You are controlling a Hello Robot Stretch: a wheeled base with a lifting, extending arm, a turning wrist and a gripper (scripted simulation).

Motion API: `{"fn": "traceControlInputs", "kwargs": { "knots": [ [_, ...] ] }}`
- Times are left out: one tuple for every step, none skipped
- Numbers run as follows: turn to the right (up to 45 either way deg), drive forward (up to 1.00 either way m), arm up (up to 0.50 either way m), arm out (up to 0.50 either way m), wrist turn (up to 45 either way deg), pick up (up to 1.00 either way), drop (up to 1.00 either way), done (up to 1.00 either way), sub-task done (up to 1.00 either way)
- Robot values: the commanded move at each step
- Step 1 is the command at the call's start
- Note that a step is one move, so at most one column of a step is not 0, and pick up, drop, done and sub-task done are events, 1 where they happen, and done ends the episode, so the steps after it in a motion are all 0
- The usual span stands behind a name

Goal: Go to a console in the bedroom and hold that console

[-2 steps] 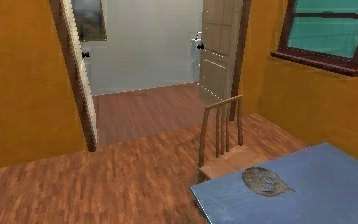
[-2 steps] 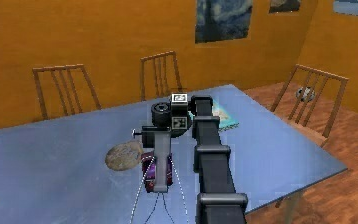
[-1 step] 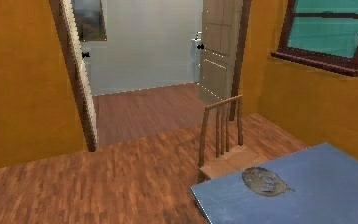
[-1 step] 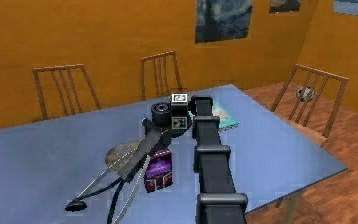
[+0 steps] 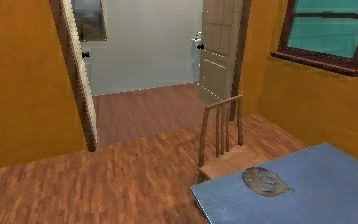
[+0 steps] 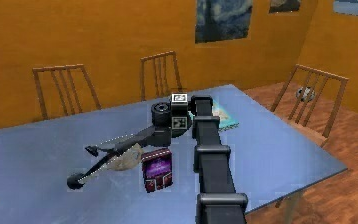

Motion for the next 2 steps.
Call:
{"fn": "traceControlInputs", "kwargs": {
  "knots": [
    [0.0,0.0,0.0,0.0,45.0,0.0,0.0,0.0,0.0],
    [0.0,0.0,0.0,0.0,18.0,0.0,0.0,0.0,0.0]
  ]
}}
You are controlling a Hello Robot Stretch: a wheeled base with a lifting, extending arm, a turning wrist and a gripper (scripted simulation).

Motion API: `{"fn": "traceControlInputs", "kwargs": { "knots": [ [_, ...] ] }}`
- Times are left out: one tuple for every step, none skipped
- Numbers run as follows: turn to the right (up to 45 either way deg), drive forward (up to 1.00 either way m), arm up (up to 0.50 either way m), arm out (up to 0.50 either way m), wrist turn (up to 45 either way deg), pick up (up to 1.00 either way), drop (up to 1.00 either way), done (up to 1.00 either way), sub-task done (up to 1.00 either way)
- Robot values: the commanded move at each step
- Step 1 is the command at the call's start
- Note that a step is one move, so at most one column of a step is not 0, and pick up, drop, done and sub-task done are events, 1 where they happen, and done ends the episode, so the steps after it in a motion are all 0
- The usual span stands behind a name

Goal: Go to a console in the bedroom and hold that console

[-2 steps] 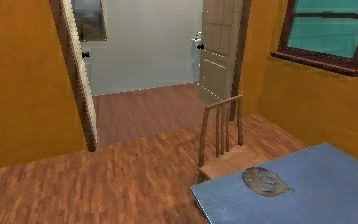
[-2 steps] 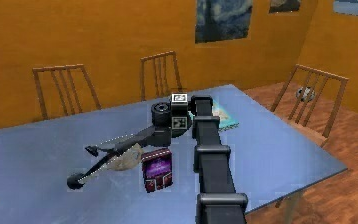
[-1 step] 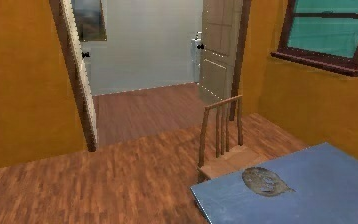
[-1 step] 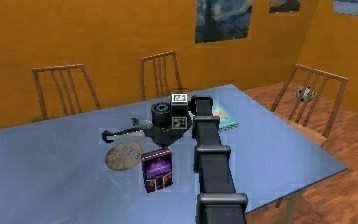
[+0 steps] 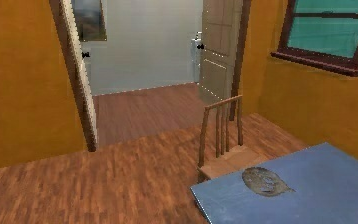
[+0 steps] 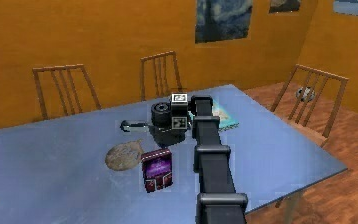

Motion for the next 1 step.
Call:
{"fn": "traceControlInputs", "kwargs": {
  "knots": [
    [0.0,0.0,-0.3,0.0,0.0,0.0,0.0,0.0,0.0]
  ]
}}
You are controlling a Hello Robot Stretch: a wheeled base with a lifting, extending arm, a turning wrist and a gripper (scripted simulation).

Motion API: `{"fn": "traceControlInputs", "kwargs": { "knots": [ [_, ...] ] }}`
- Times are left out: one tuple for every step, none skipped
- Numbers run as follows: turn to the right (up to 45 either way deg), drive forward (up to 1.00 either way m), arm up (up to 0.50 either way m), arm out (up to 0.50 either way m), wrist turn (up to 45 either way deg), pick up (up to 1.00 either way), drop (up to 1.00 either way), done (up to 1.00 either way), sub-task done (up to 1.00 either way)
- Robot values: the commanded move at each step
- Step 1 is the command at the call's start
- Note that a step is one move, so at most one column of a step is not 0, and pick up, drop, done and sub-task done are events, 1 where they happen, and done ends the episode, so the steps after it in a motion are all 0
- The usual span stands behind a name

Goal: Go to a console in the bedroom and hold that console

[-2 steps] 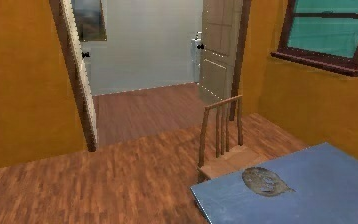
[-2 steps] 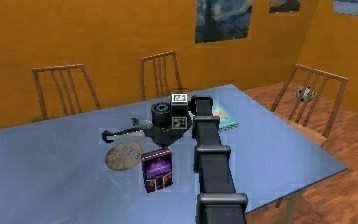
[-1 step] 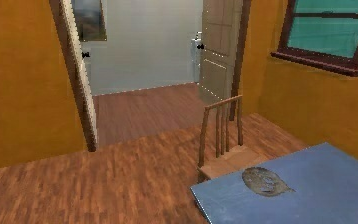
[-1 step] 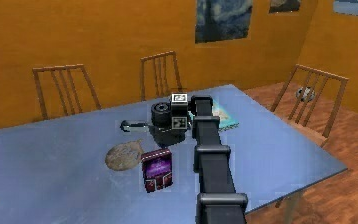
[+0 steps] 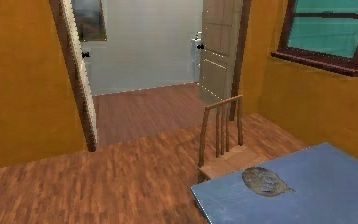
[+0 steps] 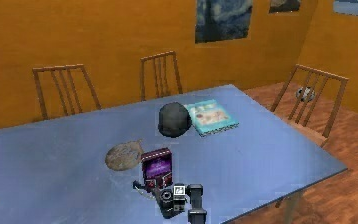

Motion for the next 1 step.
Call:
{"fn": "traceControlInputs", "kwargs": {
  "knots": [
    [0.0,0.0,0.0,0.0,0.0,1.0,0.0,0.0,0.0]
  ]
}}
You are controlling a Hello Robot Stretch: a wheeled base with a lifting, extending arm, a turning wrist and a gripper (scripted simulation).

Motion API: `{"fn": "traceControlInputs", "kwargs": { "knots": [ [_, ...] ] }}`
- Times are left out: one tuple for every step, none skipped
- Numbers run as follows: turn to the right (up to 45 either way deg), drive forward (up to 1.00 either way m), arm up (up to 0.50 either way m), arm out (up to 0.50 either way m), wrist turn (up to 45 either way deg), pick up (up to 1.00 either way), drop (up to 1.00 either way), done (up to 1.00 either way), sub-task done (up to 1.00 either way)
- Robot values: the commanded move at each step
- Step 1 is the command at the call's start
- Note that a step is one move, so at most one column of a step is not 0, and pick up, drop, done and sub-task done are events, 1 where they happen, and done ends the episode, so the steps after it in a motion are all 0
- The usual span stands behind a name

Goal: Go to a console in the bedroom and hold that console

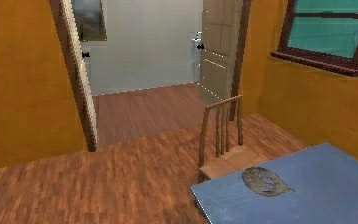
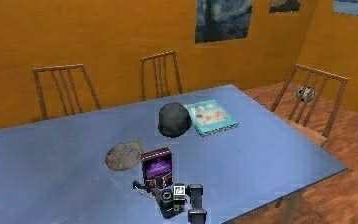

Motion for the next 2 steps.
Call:
{"fn": "traceControlInputs", "kwargs": {
  "knots": [
    [0.0,0.0,0.1,0.0,0.0,0.0,0.0,0.0,0.0],
    [0.0,0.0,0.0,0.0,0.0,0.0,0.0,1.0,0.0]
  ]
}}
